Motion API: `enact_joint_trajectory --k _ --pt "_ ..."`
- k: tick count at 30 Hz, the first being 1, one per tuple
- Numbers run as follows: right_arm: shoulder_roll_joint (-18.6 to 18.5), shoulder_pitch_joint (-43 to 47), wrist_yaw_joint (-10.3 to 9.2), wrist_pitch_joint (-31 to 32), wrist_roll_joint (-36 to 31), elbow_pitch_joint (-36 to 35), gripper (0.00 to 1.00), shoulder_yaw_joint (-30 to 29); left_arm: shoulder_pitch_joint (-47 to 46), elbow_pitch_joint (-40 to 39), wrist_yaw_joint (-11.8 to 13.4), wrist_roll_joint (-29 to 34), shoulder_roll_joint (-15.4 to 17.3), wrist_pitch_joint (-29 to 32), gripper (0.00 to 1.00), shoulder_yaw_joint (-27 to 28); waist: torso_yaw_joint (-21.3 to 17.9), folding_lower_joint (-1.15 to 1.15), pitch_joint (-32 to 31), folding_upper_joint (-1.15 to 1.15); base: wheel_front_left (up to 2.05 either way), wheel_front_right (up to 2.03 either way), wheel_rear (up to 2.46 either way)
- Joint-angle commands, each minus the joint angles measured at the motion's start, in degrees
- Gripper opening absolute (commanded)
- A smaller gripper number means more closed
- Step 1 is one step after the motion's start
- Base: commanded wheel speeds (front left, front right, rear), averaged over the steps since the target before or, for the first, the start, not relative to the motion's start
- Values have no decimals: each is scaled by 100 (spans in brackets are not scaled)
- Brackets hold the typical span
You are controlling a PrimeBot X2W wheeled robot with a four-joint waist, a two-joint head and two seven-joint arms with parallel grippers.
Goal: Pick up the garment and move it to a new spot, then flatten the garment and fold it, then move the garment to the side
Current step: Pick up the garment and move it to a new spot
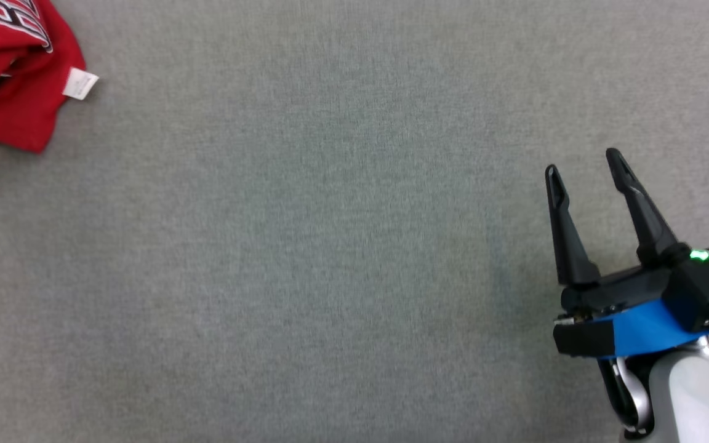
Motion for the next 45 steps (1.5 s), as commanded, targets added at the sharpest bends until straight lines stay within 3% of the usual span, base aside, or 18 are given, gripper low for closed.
enact_joint_trajectory --k 1,11,20,27,32,37,38,45 --pt "-12 10 1 -45 43 53 100 3 -87 -28 -44 72 31 -59 0 -66 -125 0 -209 0 0 0 0" --pt "-12 319 1 -364 429 732 100 -69 -172 -695 -236 155 -279 -183 0 -1001 -367 0 -1624 0 0 0 0" --pt "-11 580 1 -562 841 1209 100 20 -310 -1966 -228 -329 -766 243 0 -1933 -733 0 -2375 0 0 0 0" --pt "-10 612 2 -698 991 1409 100 63 -183 -2466 274 -486 -1294 573 0 -1970 -965 0 -2349 0 0 0 0" --pt "-10 499 2 -770 1081 1495 100 96 277 -2203 590 -578 -1461 529 0 -1949 -1081 0 -2066 0 0 0 0" --pt "-12 353 1 -829 1123 1582 100 134 699 -1580 789 -630 -1413 252 0 -1802 -1181 0 -1795 0 0 0 0" --pt "-10 297 2 -860 1141 1621 100 157 883 -1154 891 -679 -1351 81 0 -1697 -1232 0 -1672 0 0 0 0" --pt "-12 165 1 -912 1135 1739 100 168 1131 -143 990 -555 -1121 -545 0 -1594 -1320 0 -1435 0 0 0 0"
